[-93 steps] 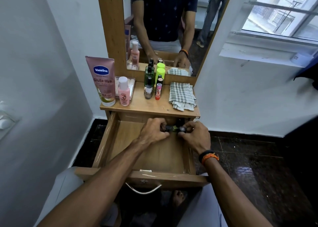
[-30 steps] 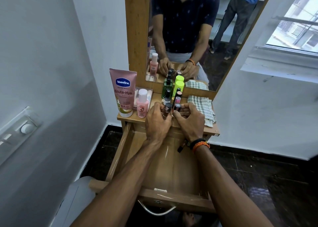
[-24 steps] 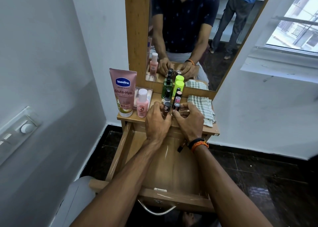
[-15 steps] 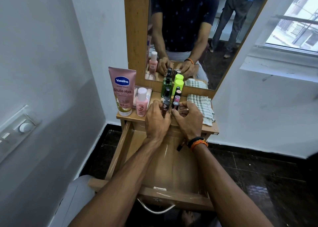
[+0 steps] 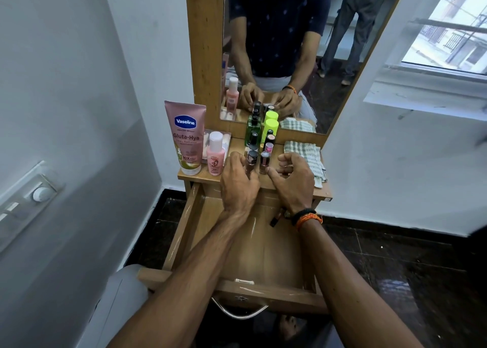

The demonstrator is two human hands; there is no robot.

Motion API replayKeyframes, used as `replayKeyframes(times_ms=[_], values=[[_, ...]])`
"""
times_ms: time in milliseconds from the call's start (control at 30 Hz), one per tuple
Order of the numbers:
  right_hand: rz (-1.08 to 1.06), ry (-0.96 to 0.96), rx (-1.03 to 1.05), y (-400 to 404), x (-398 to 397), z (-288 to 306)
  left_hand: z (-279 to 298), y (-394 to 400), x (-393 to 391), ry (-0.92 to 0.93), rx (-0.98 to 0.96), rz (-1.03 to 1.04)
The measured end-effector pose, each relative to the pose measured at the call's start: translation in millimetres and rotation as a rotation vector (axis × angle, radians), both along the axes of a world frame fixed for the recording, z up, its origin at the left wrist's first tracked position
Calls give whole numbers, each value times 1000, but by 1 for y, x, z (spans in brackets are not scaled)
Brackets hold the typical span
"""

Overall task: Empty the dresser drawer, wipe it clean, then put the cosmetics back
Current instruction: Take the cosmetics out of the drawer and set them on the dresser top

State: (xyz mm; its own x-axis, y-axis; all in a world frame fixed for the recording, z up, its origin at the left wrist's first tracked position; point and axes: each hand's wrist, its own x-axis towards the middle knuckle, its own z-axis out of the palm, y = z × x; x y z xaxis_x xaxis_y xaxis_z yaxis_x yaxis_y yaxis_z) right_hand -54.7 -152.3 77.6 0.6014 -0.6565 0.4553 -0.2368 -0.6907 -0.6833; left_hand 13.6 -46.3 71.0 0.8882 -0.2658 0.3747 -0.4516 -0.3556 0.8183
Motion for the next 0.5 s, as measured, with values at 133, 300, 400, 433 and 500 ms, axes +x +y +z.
replayKeyframes(times_ms=[133, 300, 400, 433, 500], values=[[-59, -38, -8, -3, -18, 2, -1, 10, -14, -73, 67, 13], [-156, -49, 49, -10, -54, -2, -13, 23, -33, -92, 156, -128], [-172, 6, 70, -12, -76, -10, -22, 26, -42, -15, 211, -177], [-159, 45, 71, -12, -82, -14, -25, 25, -43, 23, 246, -195], [-116, 133, 62, -10, -91, -21, -30, 23, -43, 97, 338, -242]])
